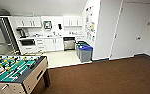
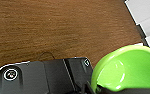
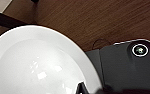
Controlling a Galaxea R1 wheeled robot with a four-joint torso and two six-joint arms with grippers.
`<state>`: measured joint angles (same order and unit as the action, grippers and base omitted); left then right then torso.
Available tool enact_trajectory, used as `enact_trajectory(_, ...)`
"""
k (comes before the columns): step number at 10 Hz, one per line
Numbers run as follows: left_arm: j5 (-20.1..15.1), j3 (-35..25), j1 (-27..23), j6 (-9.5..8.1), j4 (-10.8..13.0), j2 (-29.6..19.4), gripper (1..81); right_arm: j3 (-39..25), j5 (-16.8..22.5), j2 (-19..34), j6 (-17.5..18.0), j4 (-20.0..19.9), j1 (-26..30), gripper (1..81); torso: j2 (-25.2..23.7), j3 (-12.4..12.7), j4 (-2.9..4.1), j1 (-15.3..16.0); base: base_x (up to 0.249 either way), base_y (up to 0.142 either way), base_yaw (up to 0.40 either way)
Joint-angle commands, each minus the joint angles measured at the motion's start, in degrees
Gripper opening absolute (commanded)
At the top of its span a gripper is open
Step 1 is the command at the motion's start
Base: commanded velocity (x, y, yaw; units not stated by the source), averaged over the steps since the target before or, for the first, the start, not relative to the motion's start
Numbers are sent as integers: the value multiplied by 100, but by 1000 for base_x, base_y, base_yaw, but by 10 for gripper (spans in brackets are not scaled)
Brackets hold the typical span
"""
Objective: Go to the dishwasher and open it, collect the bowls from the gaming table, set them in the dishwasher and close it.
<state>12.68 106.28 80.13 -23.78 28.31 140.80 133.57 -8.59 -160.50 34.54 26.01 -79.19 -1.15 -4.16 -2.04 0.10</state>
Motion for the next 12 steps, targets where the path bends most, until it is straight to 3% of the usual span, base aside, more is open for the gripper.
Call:
enact_trajectory(1,-81,-98,-309,32,79,-175,10,-78,77,68,1,114,381,10,0,0,0,0,144,0,0)
enact_trajectory(12,-64,-98,-309,32,79,-192,10,-60,77,68,0,123,364,10,0,0,0,0,147,0,0)
